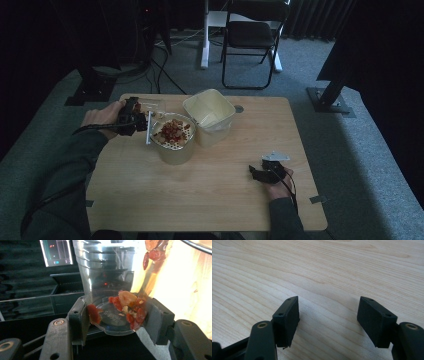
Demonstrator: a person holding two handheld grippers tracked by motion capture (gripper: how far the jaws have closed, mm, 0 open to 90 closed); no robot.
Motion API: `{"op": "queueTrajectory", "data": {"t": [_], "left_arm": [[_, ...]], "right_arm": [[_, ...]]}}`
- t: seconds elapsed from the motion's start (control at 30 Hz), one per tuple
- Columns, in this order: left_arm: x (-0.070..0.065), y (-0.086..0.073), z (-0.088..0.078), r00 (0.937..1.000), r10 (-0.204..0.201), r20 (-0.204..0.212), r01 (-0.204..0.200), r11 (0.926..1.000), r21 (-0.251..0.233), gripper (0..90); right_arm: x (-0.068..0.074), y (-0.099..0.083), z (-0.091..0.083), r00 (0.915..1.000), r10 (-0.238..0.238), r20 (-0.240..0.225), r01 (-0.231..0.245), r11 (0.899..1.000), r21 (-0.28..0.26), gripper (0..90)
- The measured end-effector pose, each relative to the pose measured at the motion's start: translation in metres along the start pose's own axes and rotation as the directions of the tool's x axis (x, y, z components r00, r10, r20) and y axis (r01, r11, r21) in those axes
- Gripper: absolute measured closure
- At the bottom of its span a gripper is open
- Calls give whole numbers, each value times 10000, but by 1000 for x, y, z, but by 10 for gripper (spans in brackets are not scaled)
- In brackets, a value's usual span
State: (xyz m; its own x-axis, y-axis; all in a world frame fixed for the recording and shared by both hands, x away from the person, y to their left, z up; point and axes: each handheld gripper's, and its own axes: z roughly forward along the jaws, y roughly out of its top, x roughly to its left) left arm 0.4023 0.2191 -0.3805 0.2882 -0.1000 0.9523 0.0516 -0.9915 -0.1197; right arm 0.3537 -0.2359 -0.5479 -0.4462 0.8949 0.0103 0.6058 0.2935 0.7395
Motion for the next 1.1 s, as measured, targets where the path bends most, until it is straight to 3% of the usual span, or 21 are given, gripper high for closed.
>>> {"op": "queueTrajectory", "data": {"t": [0.53,1.1], "left_arm": [[7,8,-1,9960,856,-246,-855,9963,29,435],[6,7,1,9895,1406,-329,-1396,9897,313,435]], "right_arm": [[0,0,0,10000,-12,-16,12,10000,-19,335],[0,0,0,10000,-23,-19,23,10000,-33,336]]}}
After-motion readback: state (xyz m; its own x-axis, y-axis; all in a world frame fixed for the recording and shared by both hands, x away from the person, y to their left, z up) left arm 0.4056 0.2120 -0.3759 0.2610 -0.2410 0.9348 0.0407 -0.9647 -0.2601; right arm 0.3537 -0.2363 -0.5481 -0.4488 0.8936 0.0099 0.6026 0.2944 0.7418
